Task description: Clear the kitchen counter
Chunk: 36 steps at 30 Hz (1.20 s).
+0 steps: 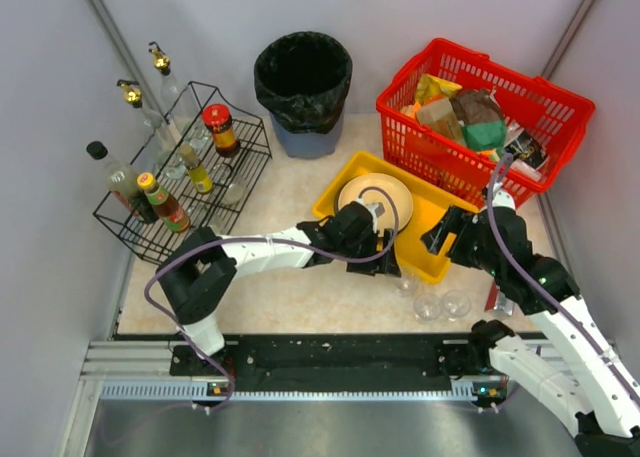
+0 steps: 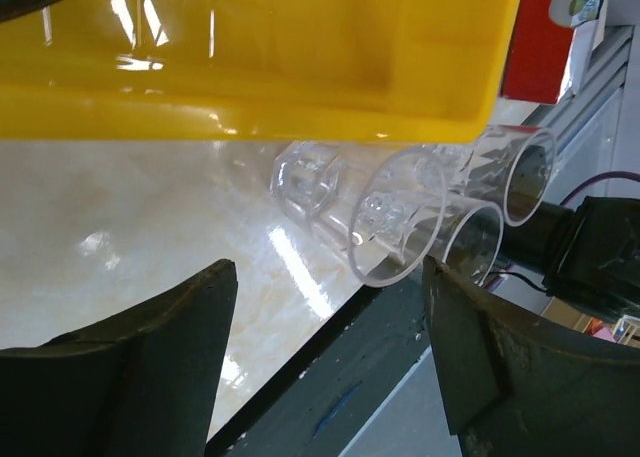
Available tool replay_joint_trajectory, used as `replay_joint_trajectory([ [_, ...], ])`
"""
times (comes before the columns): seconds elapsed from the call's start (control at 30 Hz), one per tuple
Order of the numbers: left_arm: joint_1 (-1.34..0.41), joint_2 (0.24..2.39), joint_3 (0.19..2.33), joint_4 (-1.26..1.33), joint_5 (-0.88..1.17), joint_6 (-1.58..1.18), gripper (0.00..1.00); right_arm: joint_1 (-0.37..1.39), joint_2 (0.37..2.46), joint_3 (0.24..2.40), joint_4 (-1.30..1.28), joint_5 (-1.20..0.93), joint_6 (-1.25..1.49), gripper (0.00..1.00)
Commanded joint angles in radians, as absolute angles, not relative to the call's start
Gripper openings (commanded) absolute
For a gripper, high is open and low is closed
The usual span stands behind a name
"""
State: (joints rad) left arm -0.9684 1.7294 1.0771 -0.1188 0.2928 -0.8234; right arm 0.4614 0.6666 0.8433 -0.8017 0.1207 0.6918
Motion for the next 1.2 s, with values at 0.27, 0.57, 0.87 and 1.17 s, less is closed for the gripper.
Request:
replay_joint_trajectory([
  [0.27,-0.992,1.904,1.232,-0.126,0.313,-0.838,0.56,0.456,0.598,0.831,-0.899,0.152,0.699,0.8],
  [0.57,-0.996,1.818,1.218,-0.216,0.19,-0.773,0.0,0.456,0.566,0.805,-0.91,0.124,0.713,0.81],
  [0.87,-0.996,1.499,1.23,-0.36,0.077,-0.655,0.0,0.456,0.539,0.859,-0.904,0.009,0.667,0.94],
  [1.17,-0.985,1.206,1.305,-0.312,0.181,-0.733,0.0,0.456,0.492,0.954,-0.662,-0.299,0.817,0.99],
])
